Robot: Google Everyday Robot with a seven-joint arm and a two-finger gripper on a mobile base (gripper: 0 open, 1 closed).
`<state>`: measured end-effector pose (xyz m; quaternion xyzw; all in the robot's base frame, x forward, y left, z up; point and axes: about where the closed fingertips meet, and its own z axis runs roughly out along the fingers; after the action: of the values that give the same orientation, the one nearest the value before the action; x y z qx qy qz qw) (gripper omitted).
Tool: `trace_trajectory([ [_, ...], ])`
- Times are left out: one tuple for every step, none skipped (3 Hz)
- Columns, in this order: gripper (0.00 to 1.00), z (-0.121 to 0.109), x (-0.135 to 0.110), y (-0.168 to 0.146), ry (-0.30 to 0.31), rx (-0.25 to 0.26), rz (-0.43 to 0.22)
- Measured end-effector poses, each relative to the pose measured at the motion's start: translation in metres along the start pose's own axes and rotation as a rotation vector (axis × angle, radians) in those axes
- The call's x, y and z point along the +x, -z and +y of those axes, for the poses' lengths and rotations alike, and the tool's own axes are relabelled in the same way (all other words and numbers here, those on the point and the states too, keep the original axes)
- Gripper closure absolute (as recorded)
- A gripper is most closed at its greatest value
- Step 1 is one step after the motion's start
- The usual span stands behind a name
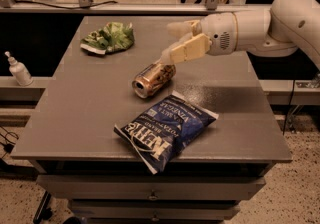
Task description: Knock orange can over
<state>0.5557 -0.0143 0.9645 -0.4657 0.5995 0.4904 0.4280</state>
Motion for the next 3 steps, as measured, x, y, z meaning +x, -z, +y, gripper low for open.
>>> trace_trajectory([
  [0.00, -0.013, 0.009, 0.011, 0.034, 0.034, 0.015],
  [0.00, -0.042, 0.018, 0.038, 0.099, 0.093, 0.035],
  [0.00, -0.073, 0.020, 0.074, 0.180, 0.155, 0.057],
])
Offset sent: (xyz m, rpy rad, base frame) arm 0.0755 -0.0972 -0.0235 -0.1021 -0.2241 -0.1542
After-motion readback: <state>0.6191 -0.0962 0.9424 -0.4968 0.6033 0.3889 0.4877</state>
